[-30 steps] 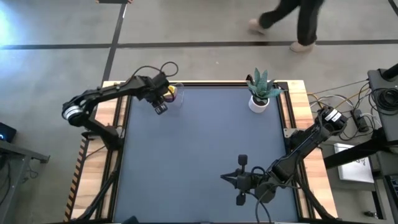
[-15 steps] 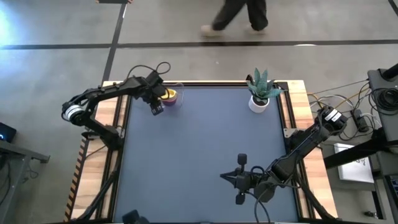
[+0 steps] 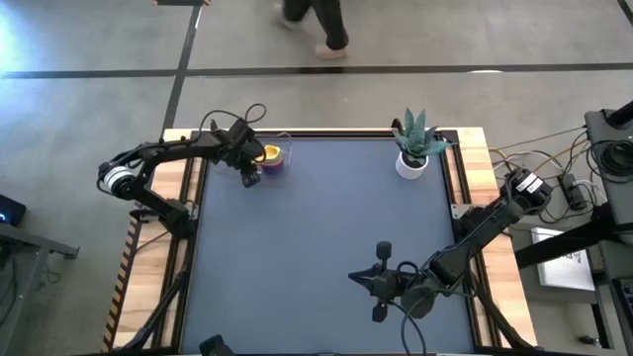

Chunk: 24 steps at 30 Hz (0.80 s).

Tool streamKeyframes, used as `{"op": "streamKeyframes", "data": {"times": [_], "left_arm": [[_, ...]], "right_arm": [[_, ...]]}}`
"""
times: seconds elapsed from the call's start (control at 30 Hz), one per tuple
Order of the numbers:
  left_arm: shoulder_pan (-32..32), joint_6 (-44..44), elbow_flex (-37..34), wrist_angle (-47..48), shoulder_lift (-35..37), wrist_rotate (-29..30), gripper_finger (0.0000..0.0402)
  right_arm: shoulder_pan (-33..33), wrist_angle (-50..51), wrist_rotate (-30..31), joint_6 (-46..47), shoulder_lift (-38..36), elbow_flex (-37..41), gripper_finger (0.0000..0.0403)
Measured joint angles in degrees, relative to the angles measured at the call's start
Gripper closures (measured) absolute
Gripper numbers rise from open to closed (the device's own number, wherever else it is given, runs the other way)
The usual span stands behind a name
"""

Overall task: Nest measuring cups in basket
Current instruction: Put the nest measuring cups into the transparent bin

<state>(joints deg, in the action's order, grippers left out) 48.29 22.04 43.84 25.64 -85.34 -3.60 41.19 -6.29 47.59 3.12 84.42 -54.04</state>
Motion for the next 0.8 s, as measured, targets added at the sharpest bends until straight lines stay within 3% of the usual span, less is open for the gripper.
{"op": "streamKeyframes", "data": {"times": [0.13, 0.3, 0.43, 0.8], "left_arm": [[0.0, -1.9, 0.1, 0.3, 0.0, -0.6, 0.0287], [0.0, -3.3, 0.5, 0.5, 0.1, -0.5, 0.0184], [-0.1, -4.5, 0.5, 2.1, 0.1, -0.5, 0.0133], [-0.1, -4.3, 0.5, 9.4, 4.8, -0.1, 0.0121]], "right_arm": [[-0.2, 0.0, 0.0, -0.1, 0.0, 0.0, 0.0394], [-0.2, 0.0, 0.0, -0.1, 0.0, 0.0, 0.0394], [-0.2, 0.0, 0.0, -0.1, 0.0, 0.0, 0.0394], [-0.3, 0.0, 0.0, -0.4, 0.0, 0.0, 0.0394]]}}
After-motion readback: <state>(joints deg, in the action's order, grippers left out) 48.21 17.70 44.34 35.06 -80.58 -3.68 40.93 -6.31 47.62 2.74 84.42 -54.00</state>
